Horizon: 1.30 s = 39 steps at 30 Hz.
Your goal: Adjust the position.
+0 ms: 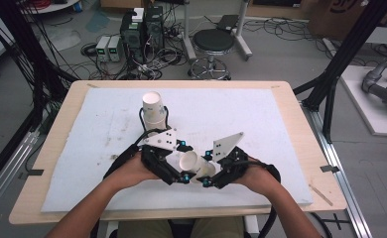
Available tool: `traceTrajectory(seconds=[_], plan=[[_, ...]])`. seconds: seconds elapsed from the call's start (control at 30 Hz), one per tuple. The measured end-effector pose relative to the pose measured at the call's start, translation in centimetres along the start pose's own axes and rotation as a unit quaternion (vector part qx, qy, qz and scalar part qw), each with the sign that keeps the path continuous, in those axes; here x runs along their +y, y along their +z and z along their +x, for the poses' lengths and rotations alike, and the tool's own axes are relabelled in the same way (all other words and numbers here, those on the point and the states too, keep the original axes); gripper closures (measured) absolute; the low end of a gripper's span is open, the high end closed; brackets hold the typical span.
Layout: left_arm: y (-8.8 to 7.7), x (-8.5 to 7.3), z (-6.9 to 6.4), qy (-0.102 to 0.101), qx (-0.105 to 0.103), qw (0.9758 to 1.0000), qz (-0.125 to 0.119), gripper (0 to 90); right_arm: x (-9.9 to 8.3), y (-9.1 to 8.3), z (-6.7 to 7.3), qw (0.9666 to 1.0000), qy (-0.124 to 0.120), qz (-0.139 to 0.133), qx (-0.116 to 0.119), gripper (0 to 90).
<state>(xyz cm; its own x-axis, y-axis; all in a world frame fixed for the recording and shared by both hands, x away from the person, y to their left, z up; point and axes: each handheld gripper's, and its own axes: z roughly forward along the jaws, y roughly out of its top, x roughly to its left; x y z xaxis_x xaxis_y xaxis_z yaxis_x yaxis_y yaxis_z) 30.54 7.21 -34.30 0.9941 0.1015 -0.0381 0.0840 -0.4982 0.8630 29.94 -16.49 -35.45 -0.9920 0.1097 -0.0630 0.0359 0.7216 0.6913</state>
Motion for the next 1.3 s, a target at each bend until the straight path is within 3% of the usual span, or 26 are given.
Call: traceTrajectory(seconds=[0.2,0.53,0.8,0.9,0.97,1.03,1.07,1.1,1.3], plan=[[0.2,-0.1,0.2,-0.003,-0.003,0.9999,0.015,23.6,0.8,0.0,0.0,0.9991,-0.007,0.042,0.0,36.8],[1.0,-0.3,0.2,0.001,-0.027,0.9986,0.045,35.1,1.8,0.5,0.1,0.9937,-0.025,0.109,0.009,36.8],[1.1,-0.4,0.1,0.013,-0.031,0.9983,0.048,37.0,1.8,0.6,0.3,0.9918,-0.023,0.125,0.012,36.2],[0.7,-0.5,0.3,0.013,-0.027,0.9992,0.029,37.1,1.5,0.3,0.3,0.9951,-0.017,0.097,0.002,28.8],[0.3,-0.7,0.4,0.005,-0.025,0.9996,0.009,37.1,1.2,-0.2,0.3,0.9982,0.001,0.06,-0.008,21.3],[0.0,-1.0,0.5,0.001,-0.021,0.9997,-0.008,37.1,0.7,-0.7,0.2,0.9996,0.018,0.018,-0.008,20.4],[-0.1,-1.2,0.6,-0.004,-0.021,0.9996,-0.019,37.1,0.2,-1.2,0.2,0.9994,0.03,-0.016,-0.011,20.1],[-0.3,-1.3,0.6,-0.006,-0.021,0.9994,-0.027,37.1,0.2,-1.2,0.2,0.9994,0.03,-0.016,-0.011,20.1],[-0.7,-2.1,0.4,-0.009,-0.019,0.9973,-0.07,37.1,-1.1,-2.2,0.3,0.9934,0.053,-0.099,-0.021,20.1]])
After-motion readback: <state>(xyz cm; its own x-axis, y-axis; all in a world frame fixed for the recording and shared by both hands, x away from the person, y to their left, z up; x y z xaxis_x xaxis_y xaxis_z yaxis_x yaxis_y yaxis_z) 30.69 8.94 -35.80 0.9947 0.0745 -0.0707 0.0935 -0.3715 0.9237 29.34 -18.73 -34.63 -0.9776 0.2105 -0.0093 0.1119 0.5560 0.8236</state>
